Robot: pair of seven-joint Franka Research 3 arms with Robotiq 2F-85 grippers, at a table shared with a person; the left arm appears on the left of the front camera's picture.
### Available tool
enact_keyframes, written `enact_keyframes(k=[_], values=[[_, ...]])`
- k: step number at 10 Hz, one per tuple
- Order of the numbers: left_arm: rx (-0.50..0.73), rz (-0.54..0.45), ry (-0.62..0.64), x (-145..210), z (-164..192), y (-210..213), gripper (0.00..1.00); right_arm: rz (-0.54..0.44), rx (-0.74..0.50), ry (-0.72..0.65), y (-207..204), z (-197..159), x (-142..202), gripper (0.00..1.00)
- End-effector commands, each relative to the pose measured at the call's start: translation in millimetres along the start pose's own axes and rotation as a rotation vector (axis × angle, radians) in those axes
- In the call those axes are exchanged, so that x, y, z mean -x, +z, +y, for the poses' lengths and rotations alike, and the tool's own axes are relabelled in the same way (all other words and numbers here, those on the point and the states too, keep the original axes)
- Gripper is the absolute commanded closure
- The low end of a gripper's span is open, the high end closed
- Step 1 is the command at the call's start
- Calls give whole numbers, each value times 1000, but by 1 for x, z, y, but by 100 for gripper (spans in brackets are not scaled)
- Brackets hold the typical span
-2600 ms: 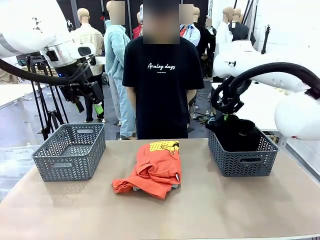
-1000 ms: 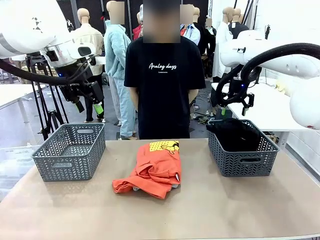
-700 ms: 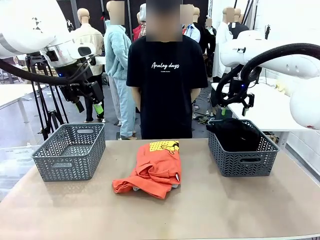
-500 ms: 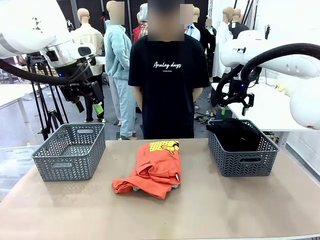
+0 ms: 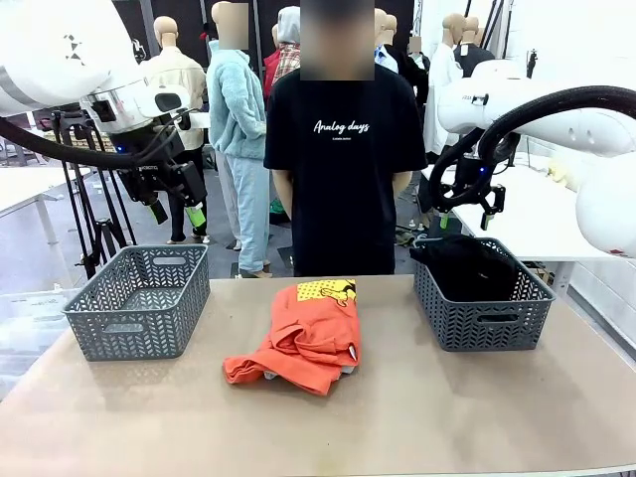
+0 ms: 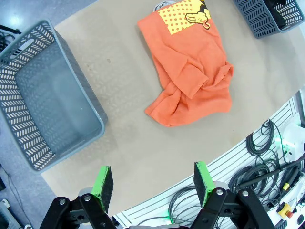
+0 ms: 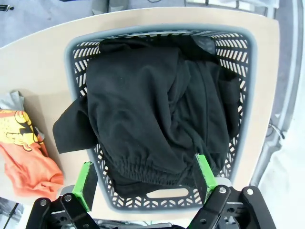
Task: Sort the tops and bottoms.
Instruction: Lift clothes from the center of the table with your left hand.
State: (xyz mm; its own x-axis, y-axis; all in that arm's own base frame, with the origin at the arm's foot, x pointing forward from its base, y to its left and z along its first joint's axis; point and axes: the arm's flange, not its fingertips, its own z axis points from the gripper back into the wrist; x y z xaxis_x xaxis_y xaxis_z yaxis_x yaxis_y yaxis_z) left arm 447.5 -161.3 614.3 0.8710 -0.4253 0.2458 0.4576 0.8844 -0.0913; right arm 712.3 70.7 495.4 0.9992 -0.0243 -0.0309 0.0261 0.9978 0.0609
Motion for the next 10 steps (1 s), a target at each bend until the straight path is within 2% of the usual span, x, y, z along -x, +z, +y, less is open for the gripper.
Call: enact_keyframes(k=[1, 4, 5, 7, 10], values=[[-7, 0, -1, 1, 1, 1, 12, -13, -1, 11, 0, 0, -1, 0], [-7, 0, -1, 1, 1, 1, 12, 0, 0, 0, 0, 0, 0, 0], [-7, 0, -1, 1, 1, 1, 12, -47, 126, 5, 4, 2, 16, 0], [-7, 0, -1, 1, 1, 1, 12, -213, 233, 212, 27, 18, 60, 0], [-7, 0, -1, 1, 1, 1, 12, -291, 242, 358, 41, 17, 118, 0]])
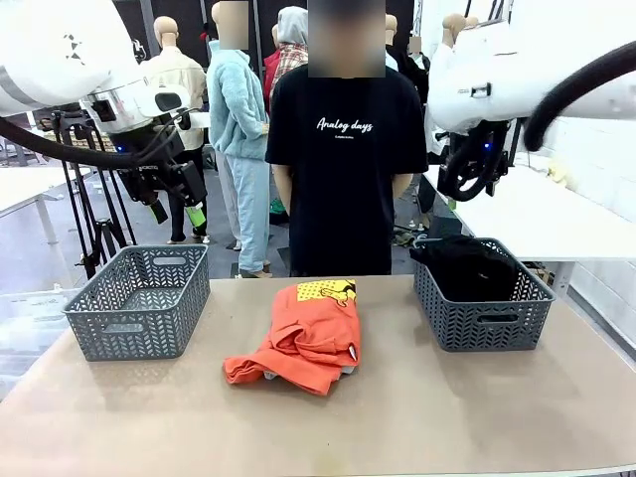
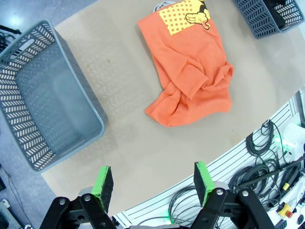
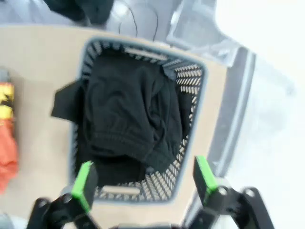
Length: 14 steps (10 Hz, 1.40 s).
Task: Sort the tops and bottoms.
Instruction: Lift clothes from the center of the table with your left hand.
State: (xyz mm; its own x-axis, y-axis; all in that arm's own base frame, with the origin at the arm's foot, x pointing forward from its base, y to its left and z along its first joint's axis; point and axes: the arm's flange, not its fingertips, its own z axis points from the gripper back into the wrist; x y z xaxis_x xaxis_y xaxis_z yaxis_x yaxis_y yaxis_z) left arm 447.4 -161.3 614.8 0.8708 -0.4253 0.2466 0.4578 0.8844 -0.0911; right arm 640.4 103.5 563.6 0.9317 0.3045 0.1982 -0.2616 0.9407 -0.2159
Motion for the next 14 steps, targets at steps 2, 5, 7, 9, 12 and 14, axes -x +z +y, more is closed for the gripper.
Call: enact_keyframes(k=[2, 5, 7, 9, 12, 14], values=[[-7, 1, -1, 1, 1, 1, 12, -94, -69, 20, 0, -24, 87, 0], [-7, 1, -1, 1, 1, 1, 12, -308, -292, 246, 7, -44, 106, 0], [-7, 1, -1, 1, 1, 1, 12, -312, -270, 232, 14, -51, 97, 0], [-7, 1, -1, 1, 1, 1, 12, -322, -226, 205, 19, -44, 103, 0], [-7, 1, -1, 1, 1, 1, 12, -308, -276, 434, 21, -4, 78, 0], [-7, 1, -1, 1, 1, 1, 12, -425, -345, 515, 77, 13, 96, 0]])
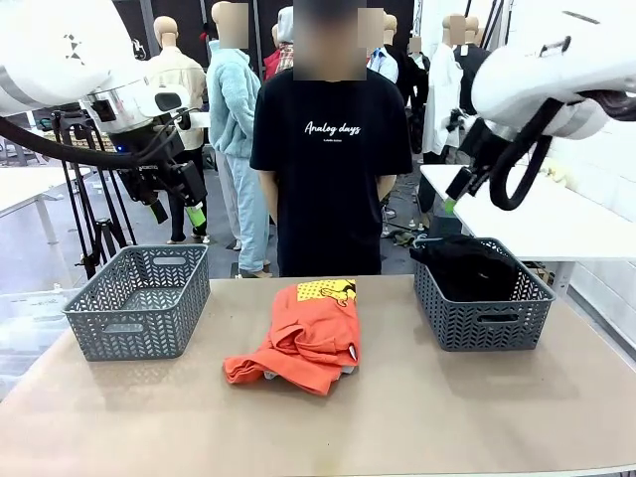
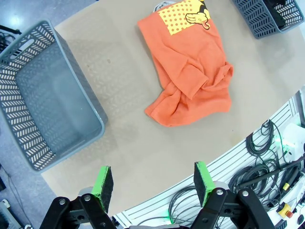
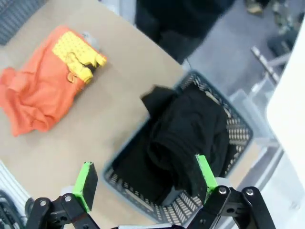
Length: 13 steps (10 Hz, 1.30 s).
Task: Sort the tops and bottoms.
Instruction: Lift clothes from the center of the table with your left hand.
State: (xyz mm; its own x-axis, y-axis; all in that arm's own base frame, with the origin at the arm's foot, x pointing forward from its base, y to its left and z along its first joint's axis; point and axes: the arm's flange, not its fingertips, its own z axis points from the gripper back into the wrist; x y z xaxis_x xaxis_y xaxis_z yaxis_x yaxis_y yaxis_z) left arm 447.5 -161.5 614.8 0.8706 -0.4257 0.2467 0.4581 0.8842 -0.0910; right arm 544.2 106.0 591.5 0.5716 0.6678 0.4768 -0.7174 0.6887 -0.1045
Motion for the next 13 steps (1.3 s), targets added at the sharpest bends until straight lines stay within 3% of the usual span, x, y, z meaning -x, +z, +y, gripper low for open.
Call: enact_keyframes(k=[1, 3, 7, 10, 11, 13], values=[[-7, 1, 0, 2, 2, 1, 12, -52, -93, 79, 46, 17, -1, 0], [-7, 1, 0, 2, 2, 1, 12, -52, -34, 91, 65, 28, -7, 0], [-7, 1, 0, 2, 2, 1, 12, 10, -76, 49, 59, 26, 1, 0], [-7, 1, 0, 2, 2, 1, 12, -43, -62, -11, 63, 28, 25, 0], [-7, 1, 0, 2, 2, 1, 12, -1, -71, 37, 58, 24, 7, 0], [-7, 1, 0, 2, 2, 1, 12, -1, -71, 37, 58, 24, 7, 0]])
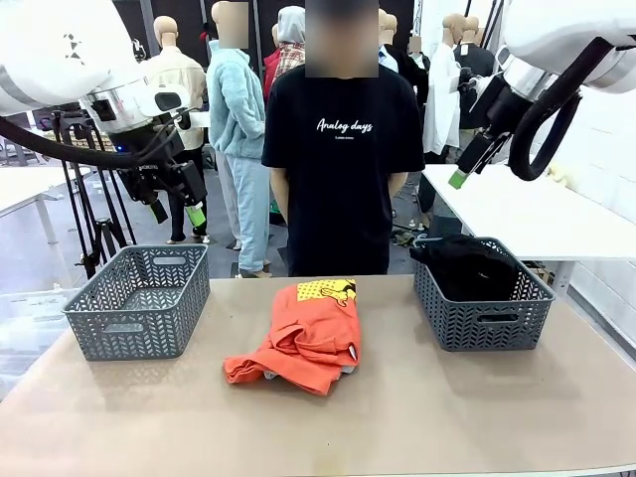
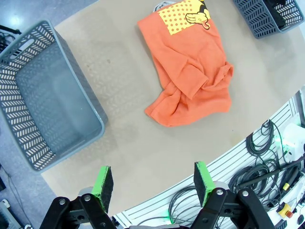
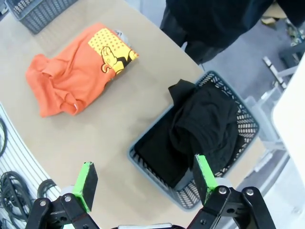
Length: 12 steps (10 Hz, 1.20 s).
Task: Sort the tops and bottoms.
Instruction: Lift clothes from the center of the table with your left hand.
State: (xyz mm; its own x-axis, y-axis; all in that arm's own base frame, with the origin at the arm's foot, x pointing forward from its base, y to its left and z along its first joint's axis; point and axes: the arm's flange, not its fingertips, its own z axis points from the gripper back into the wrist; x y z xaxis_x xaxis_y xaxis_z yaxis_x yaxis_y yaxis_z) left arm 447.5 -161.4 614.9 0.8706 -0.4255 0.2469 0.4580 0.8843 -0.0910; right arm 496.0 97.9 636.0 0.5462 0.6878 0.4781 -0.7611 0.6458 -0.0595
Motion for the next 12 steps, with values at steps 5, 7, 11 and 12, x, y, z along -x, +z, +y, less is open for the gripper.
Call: enact_keyframes(k=[5, 7, 11, 12], values=[[135, 55, 14, -31, -34, -40, 12, 3, -2, 5, -2, -1, -4, 0], [164, 40, 50, -78, -61, -72, 12, 3, -2, 5, -2, -1, -4, 0], [150, 177, 153, -143, -87, -166, 12, 3, -2, 5, -2, -1, -4, 0], [91, 191, 124, -142, -97, -166, 12, 3, -2, 5, -2, -1, -4, 0]])
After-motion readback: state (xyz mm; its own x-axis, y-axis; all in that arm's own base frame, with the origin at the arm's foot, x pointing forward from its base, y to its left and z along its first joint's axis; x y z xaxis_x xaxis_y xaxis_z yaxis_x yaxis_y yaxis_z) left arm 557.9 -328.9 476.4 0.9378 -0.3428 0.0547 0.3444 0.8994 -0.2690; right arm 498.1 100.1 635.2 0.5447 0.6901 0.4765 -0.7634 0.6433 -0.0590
